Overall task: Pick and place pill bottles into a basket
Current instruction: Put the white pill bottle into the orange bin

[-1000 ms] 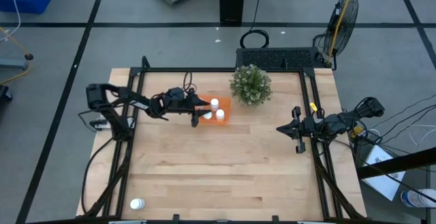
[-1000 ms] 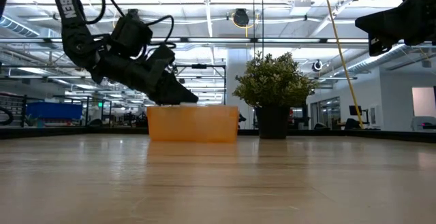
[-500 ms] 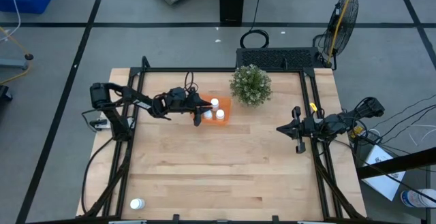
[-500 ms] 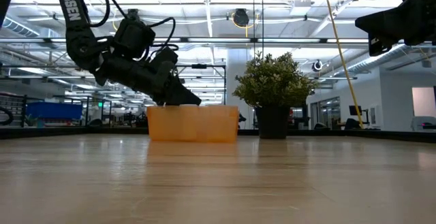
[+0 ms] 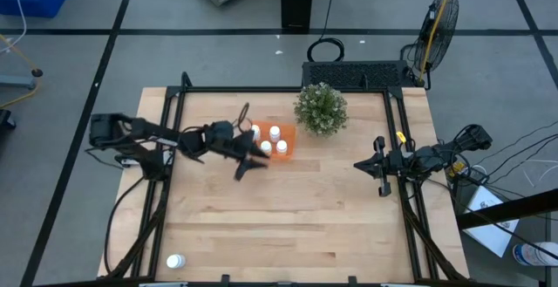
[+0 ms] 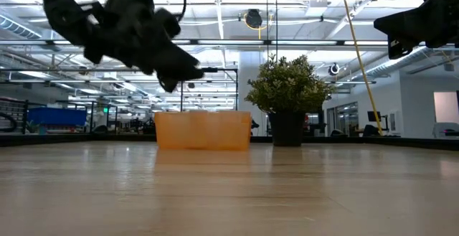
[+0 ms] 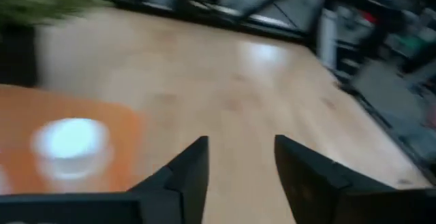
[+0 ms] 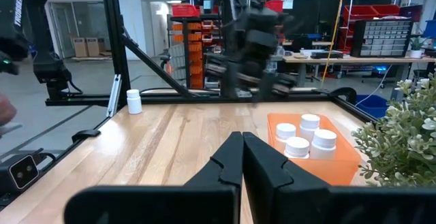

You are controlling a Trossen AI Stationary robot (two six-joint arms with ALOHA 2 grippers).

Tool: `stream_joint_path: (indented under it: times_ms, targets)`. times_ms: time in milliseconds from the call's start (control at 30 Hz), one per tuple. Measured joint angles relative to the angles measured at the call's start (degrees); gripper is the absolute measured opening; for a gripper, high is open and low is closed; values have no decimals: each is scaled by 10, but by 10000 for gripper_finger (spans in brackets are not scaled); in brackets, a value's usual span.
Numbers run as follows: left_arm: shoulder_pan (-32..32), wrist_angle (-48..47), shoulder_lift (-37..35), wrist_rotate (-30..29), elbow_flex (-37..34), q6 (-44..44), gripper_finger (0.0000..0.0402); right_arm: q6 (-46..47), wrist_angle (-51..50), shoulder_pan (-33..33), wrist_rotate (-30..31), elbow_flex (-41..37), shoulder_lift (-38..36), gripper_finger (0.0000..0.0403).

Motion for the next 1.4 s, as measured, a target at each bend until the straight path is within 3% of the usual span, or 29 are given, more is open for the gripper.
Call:
stream_joint_path:
  times_ms: [233,367,433,567,633,967,1400]
  targets:
    - [-141,-101,-70,-41,0,-25,274,0,0,0,1,0,0,0]
    - [-234,-123,-84,-63,0,-10,311,0,0,0,1,0,0,0]
    - [-273,-125,-86,-42,0,25,320,0,0,0,1,0,0,0]
    - [-331,-125,-86,41,0,60,321,0,0,0,1,0,0,0]
    - [-360,-129,-86,54,0,78,317,0,0,0,1,0,0,0]
    - [-486,-143,-86,45,0,149,306,0,0,0,1,0,0,0]
    - [-537,-243,-86,62,0,125,302,0,0,0,2,0,0,0]
